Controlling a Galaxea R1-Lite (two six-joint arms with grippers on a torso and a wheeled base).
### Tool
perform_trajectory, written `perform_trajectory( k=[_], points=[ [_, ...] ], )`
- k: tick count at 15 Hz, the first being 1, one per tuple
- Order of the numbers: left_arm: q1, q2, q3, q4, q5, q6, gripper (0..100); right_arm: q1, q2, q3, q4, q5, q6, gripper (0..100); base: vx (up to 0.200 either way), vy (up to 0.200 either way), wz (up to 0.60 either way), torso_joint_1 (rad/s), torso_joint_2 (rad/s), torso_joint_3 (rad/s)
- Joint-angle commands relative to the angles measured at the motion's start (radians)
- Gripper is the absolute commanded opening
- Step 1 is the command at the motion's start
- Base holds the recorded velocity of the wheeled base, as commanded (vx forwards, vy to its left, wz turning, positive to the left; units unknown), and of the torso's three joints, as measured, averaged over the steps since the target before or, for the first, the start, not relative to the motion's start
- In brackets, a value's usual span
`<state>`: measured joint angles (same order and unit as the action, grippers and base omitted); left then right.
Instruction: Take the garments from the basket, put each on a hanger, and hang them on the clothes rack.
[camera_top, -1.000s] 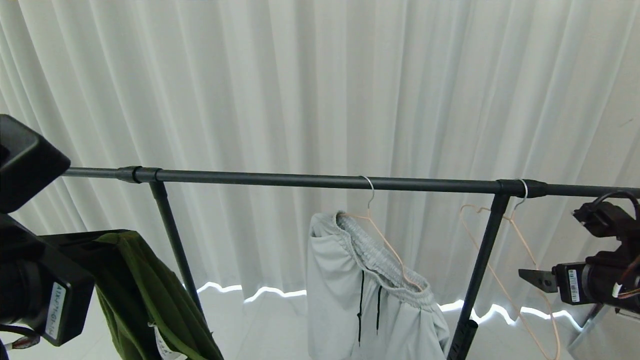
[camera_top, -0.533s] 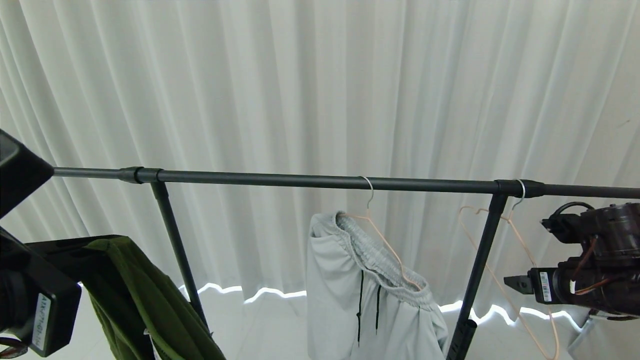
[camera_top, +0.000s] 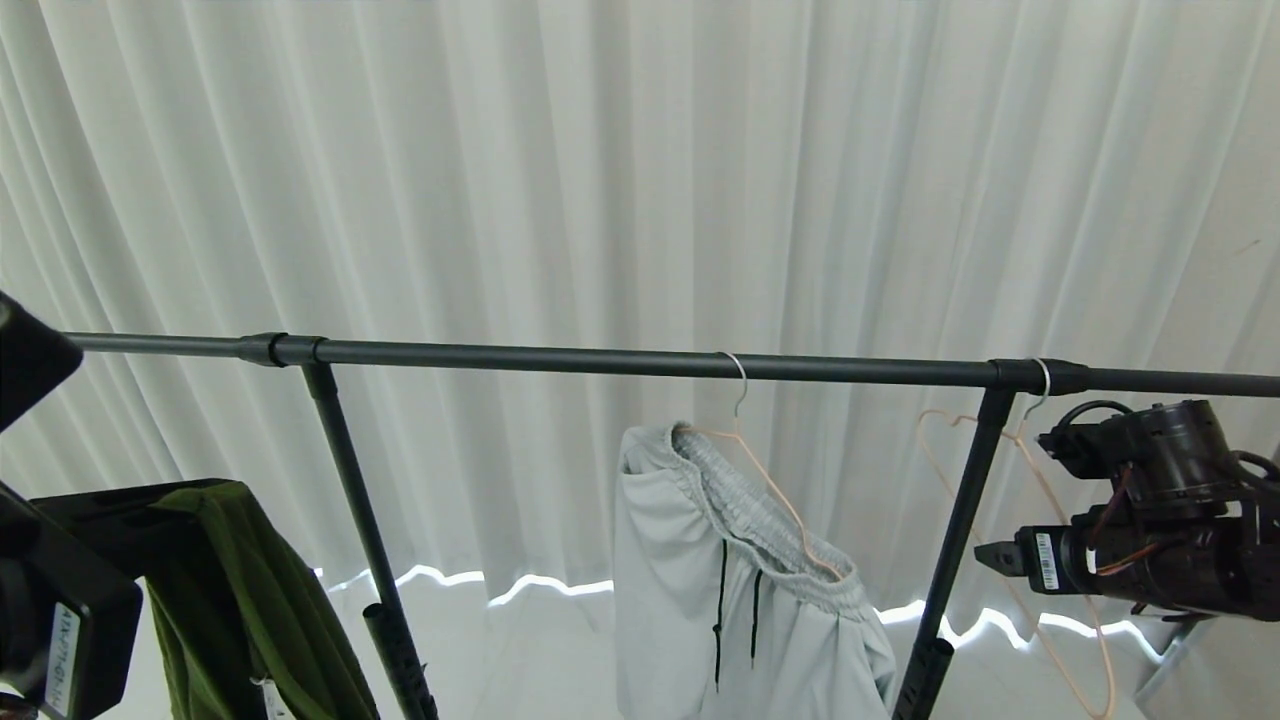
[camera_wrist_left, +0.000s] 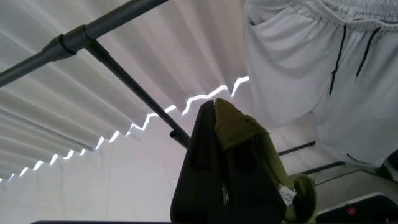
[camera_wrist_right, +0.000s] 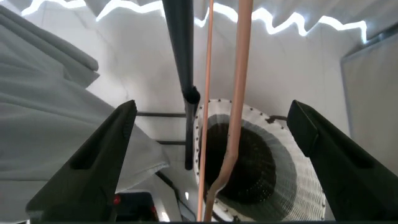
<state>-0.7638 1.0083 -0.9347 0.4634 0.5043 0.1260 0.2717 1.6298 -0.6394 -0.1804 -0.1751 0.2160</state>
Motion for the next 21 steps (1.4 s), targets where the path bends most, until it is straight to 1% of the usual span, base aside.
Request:
perform_trajectory(
  k=[1,2,9,13,16,19,20,21],
  points=[
    [0.0,-0.005,0.005,0.0,0.0,0.0,0,0.001,0.005,0.001,-0.001,-0.001,0.01,100,0.0,0.0,0.0,0.0,0.0,0.0],
    [0.0,-0.007,0.007,0.0,0.0,0.0,0,0.001,0.005,0.001,-0.001,-0.001,0.011,0,0.0,0.0,0.0,0.0,0.0,0.0],
    [0.0,-0.007,0.007,0.0,0.0,0.0,0,0.001,-0.005,0.001,-0.001,-0.026,0.011,0,0.0,0.0,0.0,0.0,0.0,0.0],
    [0.0,-0.007,0.013,0.0,0.0,0.0,0,0.003,-0.05,0.0,-0.007,-0.138,0.011,0,0.0,0.0,0.0,0.0,0.0,0.0],
    [0.001,-0.011,0.017,0.0,0.0,0.001,0,0.007,-0.126,0.009,-0.007,-0.145,0.008,0,0.0,0.0,0.0,0.0,0.0,0.0],
    [0.001,-0.014,0.03,0.0,0.002,0.006,0,0.015,-0.203,0.073,-0.005,-0.152,0.005,0,0.0,0.0,0.0,0.0,0.0,0.0],
    [0.001,-0.016,0.031,0.0,0.003,0.006,0,0.017,-0.249,0.116,-0.005,-0.152,0.003,0,0.0,0.0,0.0,0.0,0.0,0.0],
    [0.001,-0.016,0.031,0.0,0.003,0.006,0,0.021,-0.289,0.142,-0.004,-0.153,0.003,0,-0.2,0.0,0.0,0.002,0.01,0.002]
  ],
)
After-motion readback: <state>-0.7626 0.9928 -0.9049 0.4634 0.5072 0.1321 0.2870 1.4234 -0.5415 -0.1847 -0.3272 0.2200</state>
